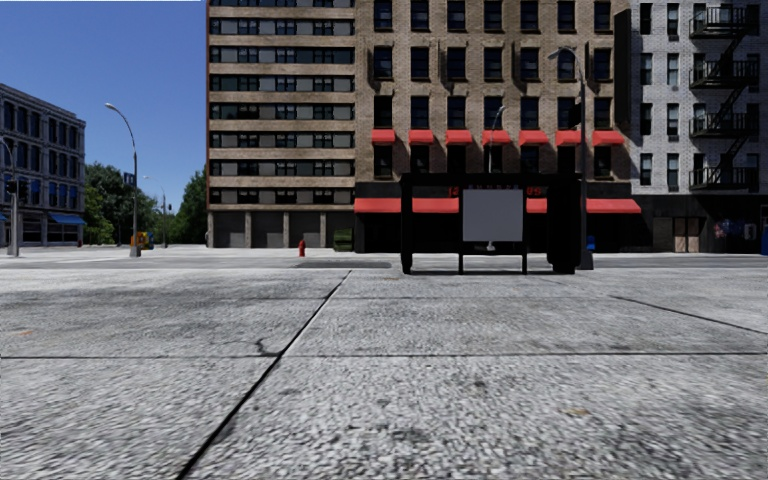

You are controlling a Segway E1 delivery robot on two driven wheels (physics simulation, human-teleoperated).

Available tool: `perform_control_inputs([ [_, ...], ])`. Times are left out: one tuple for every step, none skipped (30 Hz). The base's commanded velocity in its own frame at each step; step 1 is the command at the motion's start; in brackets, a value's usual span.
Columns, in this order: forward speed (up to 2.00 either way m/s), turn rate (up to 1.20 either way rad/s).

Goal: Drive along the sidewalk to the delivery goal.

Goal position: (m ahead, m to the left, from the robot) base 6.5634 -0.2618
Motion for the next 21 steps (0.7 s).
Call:
perform_control_inputs([
  [2.0,0.0],
  [2.0,0.0],
  [2.0,0.0],
  [2.0,0.0],
  [2.0,0.0],
  [2.0,-0.82],
  [2.0,-1.2],
  [2.0,-1.2],
  [2.0,-0.38],
  [2.0,0.0],
  [2.0,0.0],
  [2.0,0.0],
  [2.0,0.0],
  [2.0,0.0],
  [2.0,0.0],
  [2.0,0.0],
  [2.0,0.0],
  [2.0,0.0],
  [2.0,0.0],
  [2.0,0.0],
  [2.0,0.0],
])
